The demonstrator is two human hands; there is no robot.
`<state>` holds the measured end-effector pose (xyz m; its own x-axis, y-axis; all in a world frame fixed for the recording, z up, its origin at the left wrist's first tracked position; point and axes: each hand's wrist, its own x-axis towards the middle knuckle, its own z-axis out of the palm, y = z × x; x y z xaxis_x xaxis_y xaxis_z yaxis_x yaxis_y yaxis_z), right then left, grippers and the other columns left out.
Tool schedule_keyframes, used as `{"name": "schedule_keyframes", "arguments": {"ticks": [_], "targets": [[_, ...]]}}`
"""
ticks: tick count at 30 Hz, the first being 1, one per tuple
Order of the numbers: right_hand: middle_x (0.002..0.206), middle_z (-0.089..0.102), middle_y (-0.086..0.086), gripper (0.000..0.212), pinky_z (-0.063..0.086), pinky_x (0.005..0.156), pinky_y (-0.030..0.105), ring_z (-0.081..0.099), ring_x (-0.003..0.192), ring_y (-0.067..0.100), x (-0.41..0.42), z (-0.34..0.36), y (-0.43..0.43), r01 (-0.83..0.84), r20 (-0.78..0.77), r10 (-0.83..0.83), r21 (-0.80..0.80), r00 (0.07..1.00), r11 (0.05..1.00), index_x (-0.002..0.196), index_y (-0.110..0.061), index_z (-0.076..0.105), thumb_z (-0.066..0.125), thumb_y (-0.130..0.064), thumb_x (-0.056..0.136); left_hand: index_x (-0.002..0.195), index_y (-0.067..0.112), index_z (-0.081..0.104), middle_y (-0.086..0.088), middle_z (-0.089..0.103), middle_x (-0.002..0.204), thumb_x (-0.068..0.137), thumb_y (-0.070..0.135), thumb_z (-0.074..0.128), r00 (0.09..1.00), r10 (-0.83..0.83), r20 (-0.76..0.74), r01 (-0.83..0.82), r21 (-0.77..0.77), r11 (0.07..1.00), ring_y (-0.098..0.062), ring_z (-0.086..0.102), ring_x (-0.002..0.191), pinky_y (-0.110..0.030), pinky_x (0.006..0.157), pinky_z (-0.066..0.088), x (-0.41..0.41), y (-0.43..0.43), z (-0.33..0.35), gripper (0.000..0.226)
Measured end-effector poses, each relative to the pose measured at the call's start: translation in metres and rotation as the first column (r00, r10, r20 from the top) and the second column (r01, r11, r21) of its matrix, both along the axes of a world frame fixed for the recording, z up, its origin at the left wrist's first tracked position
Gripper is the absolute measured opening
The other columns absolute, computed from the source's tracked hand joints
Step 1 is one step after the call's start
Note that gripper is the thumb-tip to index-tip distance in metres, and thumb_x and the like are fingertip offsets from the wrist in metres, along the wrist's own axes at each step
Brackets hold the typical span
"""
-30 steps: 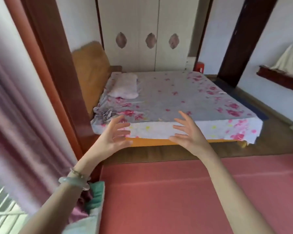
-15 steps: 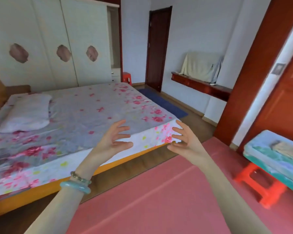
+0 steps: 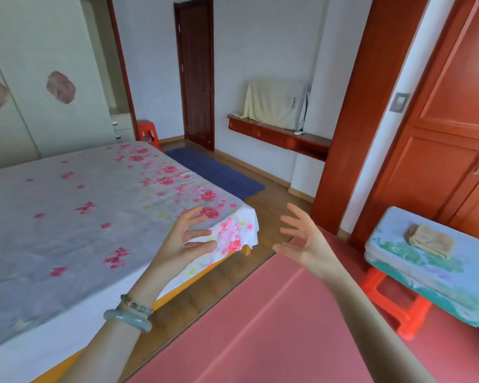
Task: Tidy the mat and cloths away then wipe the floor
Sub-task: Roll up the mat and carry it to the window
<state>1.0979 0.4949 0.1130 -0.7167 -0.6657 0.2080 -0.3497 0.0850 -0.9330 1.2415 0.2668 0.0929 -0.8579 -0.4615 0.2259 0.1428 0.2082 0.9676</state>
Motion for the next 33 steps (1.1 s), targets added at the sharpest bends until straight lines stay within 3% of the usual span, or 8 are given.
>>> {"name": "schedule_keyframes", "arguments": {"ticks": [6, 10, 14, 19, 22, 24, 28, 33], "targets": [[0.130, 0.049, 0.001, 0.090, 0.049, 0.077, 0.013, 0.056, 0.103, -0.010, -0.116, 0.003, -0.052, 0.085, -0.003, -0.085, -0.006, 0.996, 0.996, 0.143, -0.029, 0.030, 0.077, 0.000, 0.072, 0.130, 0.033, 0.044, 0.007, 0.053, 0.130, 0.075, 0.012, 0.078, 0.996, -0.086, 0.010, 0.086, -0.012, 0.996, -0.007, 0.061, 0.107, -0.022, 0.085, 0.052, -0.136, -0.055, 0.007, 0.068], [0.130, 0.050, 0.000, 0.086, 0.051, 0.082, 0.018, 0.053, 0.118, 0.007, -0.182, -0.005, -0.068, 0.134, -0.014, -0.134, -0.010, 0.991, 0.991, 0.136, -0.038, 0.031, 0.077, -0.003, 0.073, 0.131, 0.029, 0.044, 0.006, 0.053, 0.130, 0.078, 0.005, 0.076, 0.989, -0.142, 0.031, 0.142, -0.012, 0.990, -0.010, 0.061, 0.107, -0.021, 0.082, 0.052, -0.211, -0.072, 0.002, 0.066], [0.127, 0.051, -0.010, 0.084, 0.052, 0.093, 0.032, 0.052, 0.119, 0.006, -0.258, -0.015, -0.083, 0.162, -0.021, -0.162, 0.000, 0.987, 0.987, 0.127, -0.051, 0.033, 0.077, -0.006, 0.072, 0.129, 0.033, 0.045, 0.006, 0.053, 0.130, 0.072, 0.014, 0.078, 0.987, -0.145, 0.065, 0.145, 0.003, 0.989, -0.006, 0.061, 0.104, -0.017, 0.080, 0.050, -0.283, -0.089, -0.009, 0.068], [0.125, 0.050, -0.017, 0.084, 0.049, 0.081, 0.013, 0.052, 0.116, 0.002, -0.373, -0.024, -0.108, 0.140, -0.021, -0.140, 0.021, 0.990, 0.990, 0.133, -0.044, 0.032, 0.075, -0.001, 0.075, 0.132, 0.032, 0.044, 0.005, 0.052, 0.131, 0.078, 0.010, 0.077, 0.990, -0.118, 0.081, 0.118, 0.004, 0.993, -0.006, 0.060, 0.108, -0.018, 0.083, 0.050, -0.387, -0.115, -0.026, 0.067], [0.126, 0.049, -0.019, 0.084, 0.050, 0.083, 0.016, 0.051, 0.116, 0.001, -0.456, -0.023, -0.122, 0.125, -0.021, -0.124, 0.035, 0.992, 0.992, 0.137, -0.039, 0.032, 0.077, -0.007, 0.074, 0.125, 0.044, 0.049, 0.012, 0.053, 0.129, 0.065, 0.035, 0.081, 0.993, -0.092, 0.076, 0.091, 0.019, 0.996, -0.010, 0.060, 0.111, -0.030, 0.091, 0.052, -0.462, -0.128, -0.029, 0.069], [0.127, 0.049, -0.017, 0.084, 0.051, 0.085, 0.020, 0.053, 0.114, 0.000, -0.512, -0.017, -0.129, 0.105, -0.034, -0.103, 0.051, 0.994, 0.993, 0.140, -0.033, 0.032, 0.078, -0.010, 0.074, 0.121, 0.050, 0.050, 0.017, 0.055, 0.125, 0.058, 0.045, 0.082, 0.995, -0.068, 0.067, 0.066, 0.027, 0.997, -0.011, 0.061, 0.110, -0.031, 0.089, 0.053, -0.510, -0.133, -0.031, 0.070], [0.130, 0.050, -0.014, 0.084, 0.049, 0.090, 0.024, 0.055, 0.105, -0.007, -0.611, -0.012, -0.144, 0.071, -0.037, -0.068, 0.077, 0.997, 0.994, 0.141, -0.030, 0.034, 0.079, -0.013, 0.072, 0.128, 0.037, 0.046, 0.009, 0.052, 0.129, 0.058, 0.044, 0.077, 0.998, -0.011, 0.067, 0.008, 0.048, 0.999, -0.011, 0.061, 0.109, -0.026, 0.084, 0.052, -0.591, -0.132, -0.032, 0.077], [0.131, 0.050, -0.013, 0.083, 0.049, 0.089, 0.022, 0.053, 0.113, -0.001, -0.712, -0.022, -0.181, 0.009, -0.027, -0.006, 0.101, 1.000, 0.995, 0.141, -0.033, 0.036, 0.079, -0.011, 0.074, 0.126, 0.039, 0.046, 0.009, 0.052, 0.130, 0.058, 0.043, 0.078, 0.993, 0.051, 0.108, -0.057, 0.052, 0.997, -0.015, 0.063, 0.106, -0.034, 0.084, 0.054, -0.673, -0.162, -0.045, 0.075]]}}
